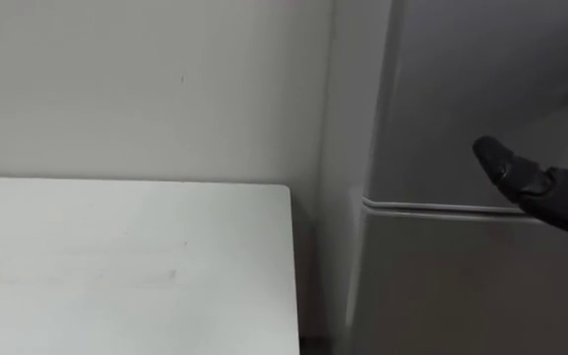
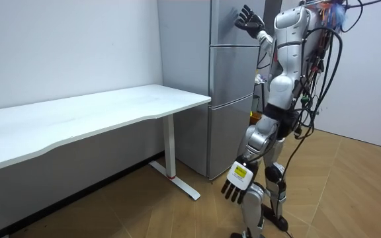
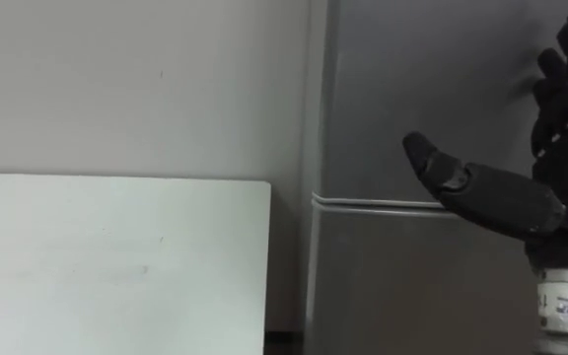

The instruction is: Put the bottle in the upper fridge

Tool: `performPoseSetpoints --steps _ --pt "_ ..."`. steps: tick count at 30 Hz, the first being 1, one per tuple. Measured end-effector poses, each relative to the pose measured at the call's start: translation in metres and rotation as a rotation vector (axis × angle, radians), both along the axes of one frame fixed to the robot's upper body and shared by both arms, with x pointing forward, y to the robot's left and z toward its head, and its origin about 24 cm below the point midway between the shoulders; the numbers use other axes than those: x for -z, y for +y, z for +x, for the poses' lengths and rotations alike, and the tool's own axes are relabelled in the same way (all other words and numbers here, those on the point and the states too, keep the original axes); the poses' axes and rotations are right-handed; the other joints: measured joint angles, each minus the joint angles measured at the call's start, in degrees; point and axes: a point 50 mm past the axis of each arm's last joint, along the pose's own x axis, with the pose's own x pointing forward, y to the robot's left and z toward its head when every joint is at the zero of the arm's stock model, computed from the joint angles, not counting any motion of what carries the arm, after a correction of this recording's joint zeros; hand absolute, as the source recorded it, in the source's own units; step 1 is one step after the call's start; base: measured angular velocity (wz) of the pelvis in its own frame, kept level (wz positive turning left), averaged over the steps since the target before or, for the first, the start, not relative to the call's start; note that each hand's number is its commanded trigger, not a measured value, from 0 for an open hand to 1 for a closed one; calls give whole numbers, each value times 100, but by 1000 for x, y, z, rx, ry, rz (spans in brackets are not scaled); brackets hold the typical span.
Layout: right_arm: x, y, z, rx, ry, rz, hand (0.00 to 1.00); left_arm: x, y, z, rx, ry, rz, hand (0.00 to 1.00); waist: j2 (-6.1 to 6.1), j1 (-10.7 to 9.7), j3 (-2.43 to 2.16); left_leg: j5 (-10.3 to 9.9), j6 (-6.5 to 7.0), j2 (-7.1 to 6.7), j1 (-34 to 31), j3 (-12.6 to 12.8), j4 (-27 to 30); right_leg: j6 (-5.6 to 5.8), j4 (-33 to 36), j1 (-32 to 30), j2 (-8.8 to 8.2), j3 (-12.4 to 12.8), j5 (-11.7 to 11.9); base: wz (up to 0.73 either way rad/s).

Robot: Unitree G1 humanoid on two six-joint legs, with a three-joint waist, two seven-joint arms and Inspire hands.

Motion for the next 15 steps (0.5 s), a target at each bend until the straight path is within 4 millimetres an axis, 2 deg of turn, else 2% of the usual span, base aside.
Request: performPoseSetpoints --steps 4,8,10,11,15 --pt "5 -2 4 46 24 -42 0 0 1 2 8 5 1 0 -39 -3 16 -1 0 -4 26 -57 18 1 -78 84 2 -47 3 6" --pt "10 -4 7 97 34 -85 0 0 1 2 4 13 0 0 -51 1 11 2 -1 -9 27 -123 23 1 -88 127 2 -114 8 8" --pt "12 -3 8 108 37 -85 0 0 1 2 3 17 -1 0 -51 16 10 2 -1 -9 48 -122 11 1 -94 166 2 -116 8 0" --pt "16 -3 10 127 47 -98 0 0 1 2 3 19 -1 0 -70 30 32 2 -1 -9 54 -123 12 1 -96 177 2 -123 8 0" --pt "24 -6 14 181 63 -113 0 0 1 4 10 22 -1 0 -97 105 29 1 1 -4 31 -139 85 -3 -105 179 3 -132 19 0"
